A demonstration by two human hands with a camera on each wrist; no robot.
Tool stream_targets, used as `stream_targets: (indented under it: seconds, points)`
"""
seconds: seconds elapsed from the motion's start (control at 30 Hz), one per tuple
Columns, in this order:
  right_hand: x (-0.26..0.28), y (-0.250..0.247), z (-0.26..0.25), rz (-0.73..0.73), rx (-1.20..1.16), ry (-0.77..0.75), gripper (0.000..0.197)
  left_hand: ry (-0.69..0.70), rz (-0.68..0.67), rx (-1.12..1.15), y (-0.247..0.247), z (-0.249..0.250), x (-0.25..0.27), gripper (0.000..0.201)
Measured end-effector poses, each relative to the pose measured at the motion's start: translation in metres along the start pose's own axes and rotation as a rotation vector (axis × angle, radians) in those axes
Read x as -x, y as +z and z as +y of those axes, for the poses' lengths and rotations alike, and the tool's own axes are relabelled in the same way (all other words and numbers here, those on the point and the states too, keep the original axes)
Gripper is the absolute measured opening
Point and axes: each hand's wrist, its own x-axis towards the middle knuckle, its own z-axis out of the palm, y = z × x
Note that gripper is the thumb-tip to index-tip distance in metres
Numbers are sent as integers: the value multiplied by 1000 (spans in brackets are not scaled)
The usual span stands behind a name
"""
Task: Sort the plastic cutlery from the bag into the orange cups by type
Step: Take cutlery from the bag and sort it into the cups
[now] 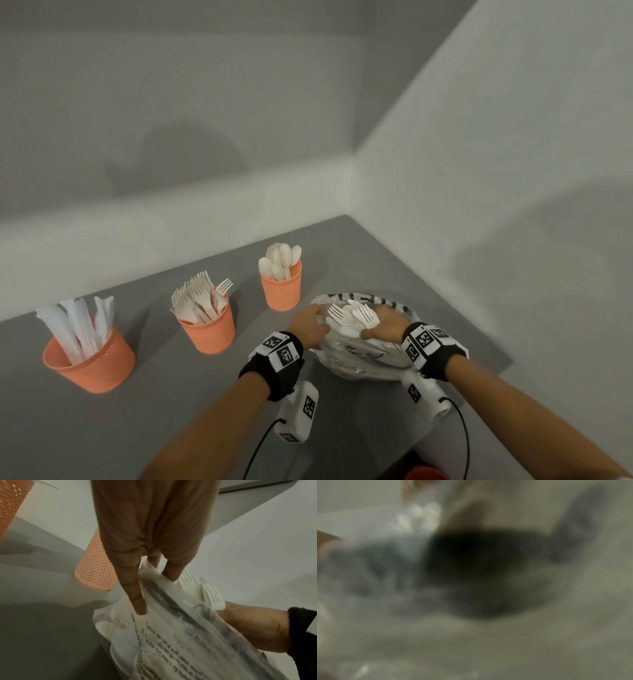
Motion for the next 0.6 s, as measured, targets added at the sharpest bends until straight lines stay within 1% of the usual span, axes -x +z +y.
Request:
stream_targets:
  seconds: [0.13, 0.23, 0.3, 0.37, 0.43, 0.53, 0.6]
  points:
    - [0, -3, 0, -21, -10, -37, 52, -22, -68, 57, -5, 0, 4, 39]
    - [3, -9, -4, 30, -81, -40, 42, -34, -69, 70, -6, 0, 5, 37]
    - [6, -14, -8, 63, -150, -58, 39, -8, -47, 42, -9, 1, 8, 35]
    - [10, -20, -14, 98, -221, -86, 36, 72, 17, -32, -12, 1, 9, 32]
    - [11, -25, -22, 151, -316, -115, 35, 130, 84, -27, -17, 4, 10, 29]
    - [10, -36, -41, 199, -478, -157, 30, 188, 213, 108, -29, 8, 15, 24]
    - [9, -43, -57, 210, -624, -161, 19, 192, 308, 265, -39, 11, 21, 18]
